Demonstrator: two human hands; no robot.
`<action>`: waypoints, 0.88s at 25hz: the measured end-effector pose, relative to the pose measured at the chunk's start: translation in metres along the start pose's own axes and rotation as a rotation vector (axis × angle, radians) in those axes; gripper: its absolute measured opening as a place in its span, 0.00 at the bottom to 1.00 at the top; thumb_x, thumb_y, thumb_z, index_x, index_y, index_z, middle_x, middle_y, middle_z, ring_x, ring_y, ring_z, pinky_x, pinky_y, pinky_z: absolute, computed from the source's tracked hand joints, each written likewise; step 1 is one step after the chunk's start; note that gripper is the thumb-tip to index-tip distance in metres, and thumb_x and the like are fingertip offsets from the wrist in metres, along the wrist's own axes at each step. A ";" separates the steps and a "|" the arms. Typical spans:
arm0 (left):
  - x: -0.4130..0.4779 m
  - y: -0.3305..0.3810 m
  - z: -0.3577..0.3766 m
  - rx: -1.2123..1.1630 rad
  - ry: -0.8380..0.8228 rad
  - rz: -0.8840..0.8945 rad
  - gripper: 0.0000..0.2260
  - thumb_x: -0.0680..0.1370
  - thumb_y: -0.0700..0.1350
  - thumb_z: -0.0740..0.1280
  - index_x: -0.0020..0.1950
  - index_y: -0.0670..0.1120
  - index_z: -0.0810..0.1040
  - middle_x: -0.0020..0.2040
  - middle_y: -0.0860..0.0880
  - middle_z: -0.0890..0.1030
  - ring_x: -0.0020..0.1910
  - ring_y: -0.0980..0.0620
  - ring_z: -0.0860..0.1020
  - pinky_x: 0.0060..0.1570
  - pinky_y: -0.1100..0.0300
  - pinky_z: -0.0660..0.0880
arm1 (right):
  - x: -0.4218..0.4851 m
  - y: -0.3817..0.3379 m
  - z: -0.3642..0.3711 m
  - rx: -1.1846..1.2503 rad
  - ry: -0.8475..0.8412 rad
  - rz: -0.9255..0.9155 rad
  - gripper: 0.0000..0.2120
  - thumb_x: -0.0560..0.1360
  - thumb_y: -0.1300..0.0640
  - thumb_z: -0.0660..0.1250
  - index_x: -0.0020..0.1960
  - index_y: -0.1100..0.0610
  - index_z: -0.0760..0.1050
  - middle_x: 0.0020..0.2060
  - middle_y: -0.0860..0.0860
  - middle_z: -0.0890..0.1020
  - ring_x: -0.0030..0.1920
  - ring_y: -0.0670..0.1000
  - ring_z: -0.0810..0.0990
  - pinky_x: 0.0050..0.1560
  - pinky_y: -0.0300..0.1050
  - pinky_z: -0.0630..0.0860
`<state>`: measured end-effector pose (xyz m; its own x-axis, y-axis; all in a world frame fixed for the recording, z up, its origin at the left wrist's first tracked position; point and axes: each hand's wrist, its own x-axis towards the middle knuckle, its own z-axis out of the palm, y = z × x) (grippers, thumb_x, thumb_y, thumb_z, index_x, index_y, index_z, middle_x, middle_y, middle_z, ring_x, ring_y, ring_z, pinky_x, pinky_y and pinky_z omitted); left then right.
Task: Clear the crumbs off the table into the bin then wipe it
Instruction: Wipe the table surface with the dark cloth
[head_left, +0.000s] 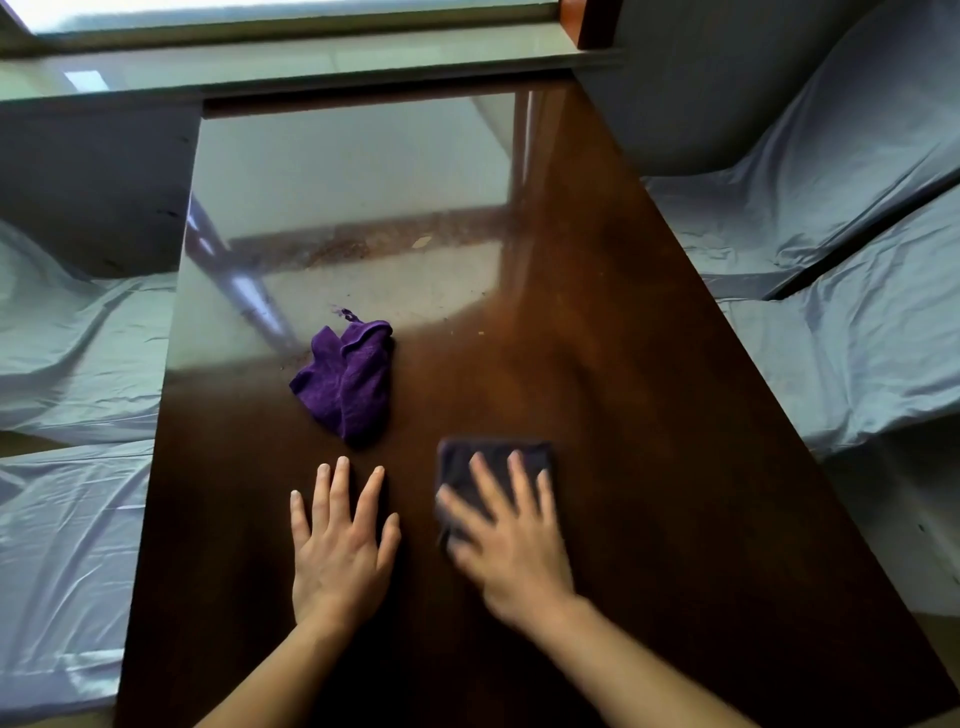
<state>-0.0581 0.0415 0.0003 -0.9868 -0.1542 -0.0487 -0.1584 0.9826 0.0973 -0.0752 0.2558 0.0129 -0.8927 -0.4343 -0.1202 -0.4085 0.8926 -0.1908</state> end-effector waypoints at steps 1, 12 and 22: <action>0.001 0.000 0.000 -0.007 0.002 0.002 0.27 0.77 0.59 0.51 0.75 0.53 0.62 0.77 0.41 0.61 0.78 0.44 0.52 0.73 0.38 0.50 | -0.023 -0.013 0.008 -0.022 -0.016 -0.134 0.31 0.74 0.35 0.58 0.76 0.35 0.56 0.80 0.50 0.55 0.79 0.65 0.52 0.72 0.70 0.53; 0.000 0.000 -0.005 -0.007 -0.032 -0.002 0.27 0.76 0.58 0.53 0.74 0.53 0.65 0.76 0.42 0.63 0.77 0.43 0.55 0.72 0.38 0.52 | 0.153 0.054 -0.034 -0.059 -0.077 0.233 0.33 0.77 0.29 0.44 0.78 0.37 0.41 0.81 0.50 0.40 0.79 0.61 0.35 0.76 0.65 0.36; 0.000 0.001 -0.007 -0.057 -0.046 -0.003 0.27 0.74 0.58 0.56 0.73 0.53 0.67 0.76 0.41 0.64 0.76 0.43 0.56 0.71 0.37 0.53 | 0.076 0.026 -0.001 -0.136 -0.015 -0.309 0.32 0.76 0.30 0.51 0.78 0.36 0.50 0.81 0.51 0.52 0.80 0.62 0.49 0.75 0.65 0.47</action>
<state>-0.0589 0.0412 0.0078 -0.9841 -0.1507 -0.0942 -0.1639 0.9745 0.1531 -0.1543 0.2465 0.0001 -0.7204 -0.6875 -0.0912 -0.6818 0.7261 -0.0887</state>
